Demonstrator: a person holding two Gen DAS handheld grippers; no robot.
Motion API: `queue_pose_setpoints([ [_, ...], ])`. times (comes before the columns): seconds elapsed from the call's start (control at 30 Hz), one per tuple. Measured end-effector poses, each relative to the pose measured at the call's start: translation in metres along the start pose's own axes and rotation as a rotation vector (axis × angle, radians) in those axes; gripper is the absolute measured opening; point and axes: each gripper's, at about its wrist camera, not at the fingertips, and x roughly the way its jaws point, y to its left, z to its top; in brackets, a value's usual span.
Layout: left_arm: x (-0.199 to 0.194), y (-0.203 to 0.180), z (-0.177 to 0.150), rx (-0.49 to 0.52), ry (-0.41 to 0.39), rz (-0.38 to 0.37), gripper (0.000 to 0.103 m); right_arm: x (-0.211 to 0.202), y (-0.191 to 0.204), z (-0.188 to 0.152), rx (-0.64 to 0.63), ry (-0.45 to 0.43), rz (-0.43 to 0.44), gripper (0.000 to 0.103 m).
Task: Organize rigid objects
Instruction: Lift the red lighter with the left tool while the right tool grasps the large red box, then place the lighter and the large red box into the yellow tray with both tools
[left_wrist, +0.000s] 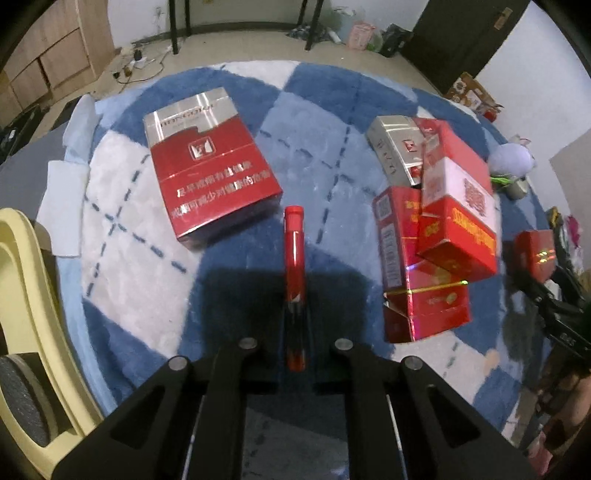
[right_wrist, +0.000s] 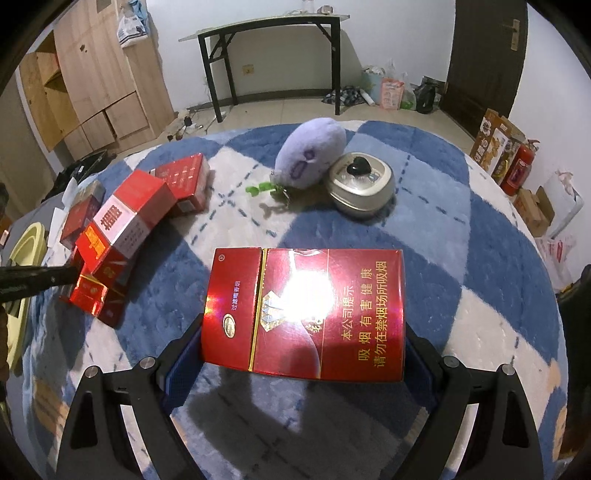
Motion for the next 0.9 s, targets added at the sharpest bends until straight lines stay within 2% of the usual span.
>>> queue_pose_setpoints([
  [0.17,-0.004,-0.003,-0.005,0.048,-0.041,0.009,0.011,0.005,-0.003,0.000,0.002,0.006,-0.002,0.092],
  [0.23,-0.014,0.002,-0.007,0.024,-0.059,0.005,0.011,0.001,-0.002,0.003,-0.008,-0.014,0.000,0.092],
  [0.4,-0.088,0.038,-0.014,-0.050,-0.219,-0.032,0.011,-0.027,0.025,0.025,-0.069,-0.134,0.056,0.092],
  [0.47,-0.120,0.064,-0.009,-0.086,-0.281,-0.032,0.011,-0.046,0.053,0.037,-0.114,-0.190,0.110,0.092],
  [0.57,-0.168,0.118,-0.013,-0.136,-0.352,0.011,0.011,-0.070,0.108,0.049,-0.201,-0.242,0.225,0.092],
  [0.67,-0.202,0.182,-0.030,-0.190,-0.390,0.094,0.011,-0.082,0.178,0.051,-0.331,-0.254,0.329,0.092],
  [0.73,-0.209,0.230,-0.046,-0.250,-0.381,0.177,0.011,-0.079,0.225,0.047,-0.410,-0.225,0.387,0.092],
  [0.77,-0.206,0.239,-0.053,-0.266,-0.379,0.183,0.011,-0.074,0.258,0.042,-0.457,-0.202,0.421,0.092],
  [0.83,-0.197,0.269,-0.069,-0.336,-0.355,0.171,0.011,-0.066,0.297,0.034,-0.512,-0.164,0.459,0.092],
  [0.9,-0.184,0.286,-0.082,-0.375,-0.328,0.179,0.011,-0.050,0.342,0.021,-0.594,-0.120,0.456,0.092],
])
